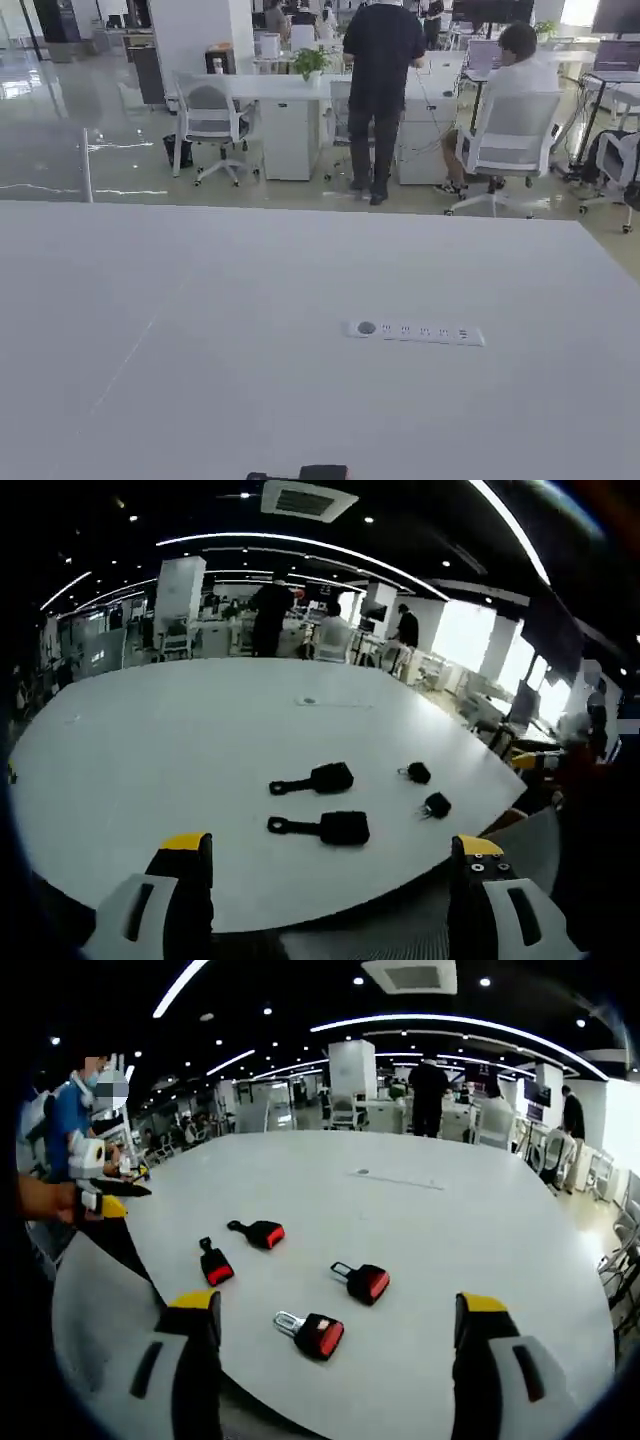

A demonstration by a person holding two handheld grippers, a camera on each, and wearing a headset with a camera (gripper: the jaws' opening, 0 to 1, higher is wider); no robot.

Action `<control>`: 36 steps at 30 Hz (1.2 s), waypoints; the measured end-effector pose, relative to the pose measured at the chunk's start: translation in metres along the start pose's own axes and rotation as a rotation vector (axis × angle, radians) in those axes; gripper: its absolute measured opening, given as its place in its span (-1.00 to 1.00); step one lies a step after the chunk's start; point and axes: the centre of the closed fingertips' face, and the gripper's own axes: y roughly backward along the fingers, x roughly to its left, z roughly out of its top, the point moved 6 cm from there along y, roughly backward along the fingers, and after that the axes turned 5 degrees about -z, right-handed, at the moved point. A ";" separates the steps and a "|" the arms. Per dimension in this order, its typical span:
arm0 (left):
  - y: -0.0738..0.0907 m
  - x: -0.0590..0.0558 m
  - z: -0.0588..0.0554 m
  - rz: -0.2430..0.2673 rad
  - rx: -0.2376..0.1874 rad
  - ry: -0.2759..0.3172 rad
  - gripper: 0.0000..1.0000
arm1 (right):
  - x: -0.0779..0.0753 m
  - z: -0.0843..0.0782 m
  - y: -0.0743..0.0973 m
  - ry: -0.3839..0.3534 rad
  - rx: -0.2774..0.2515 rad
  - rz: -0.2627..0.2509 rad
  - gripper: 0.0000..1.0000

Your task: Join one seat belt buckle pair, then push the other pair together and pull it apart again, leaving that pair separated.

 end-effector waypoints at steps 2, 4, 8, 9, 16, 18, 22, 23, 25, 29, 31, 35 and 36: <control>-0.005 -0.002 0.006 -0.023 -0.020 -0.009 1.00 | -0.001 -0.015 0.003 0.000 0.035 -0.025 1.00; -0.010 -0.001 0.004 -0.036 0.010 -0.042 1.00 | -0.001 -0.027 0.011 -0.048 0.062 -0.046 1.00; -0.013 -0.001 -0.002 -0.067 0.031 -0.066 1.00 | 0.001 -0.045 0.026 -0.056 0.086 -0.081 0.99; -0.013 0.000 -0.003 -0.071 0.030 -0.068 1.00 | 0.001 -0.051 0.030 -0.063 0.103 -0.086 0.99; -0.012 -0.005 -0.007 -0.052 0.040 -0.050 1.00 | -0.004 -0.066 0.040 -0.063 0.125 -0.072 0.99; -0.010 -0.006 -0.011 -0.016 0.058 -0.026 1.00 | -0.010 -0.071 0.037 -0.064 0.143 -0.053 0.99; -0.006 -0.014 -0.014 0.013 0.060 -0.019 1.00 | -0.017 -0.073 0.033 -0.062 0.138 -0.015 0.98; -0.004 -0.015 -0.015 0.025 0.069 -0.019 1.00 | -0.017 -0.075 0.033 -0.066 0.147 0.000 0.98; 0.000 -0.017 -0.017 0.046 0.065 -0.014 1.00 | -0.016 -0.080 0.033 -0.071 0.154 0.024 0.98; 0.006 -0.021 -0.022 0.067 0.071 -0.003 1.00 | -0.016 -0.088 0.032 -0.064 0.186 0.048 0.97; 0.008 -0.023 -0.023 0.062 0.065 -0.010 1.00 | -0.017 -0.086 0.033 -0.077 0.176 0.045 0.97; 0.004 -0.023 -0.026 0.040 0.080 -0.018 1.00 | -0.013 -0.081 0.032 -0.050 0.170 0.039 0.97; 0.003 -0.023 -0.027 0.032 0.084 -0.021 1.00 | -0.013 -0.082 0.032 -0.058 0.180 0.028 0.97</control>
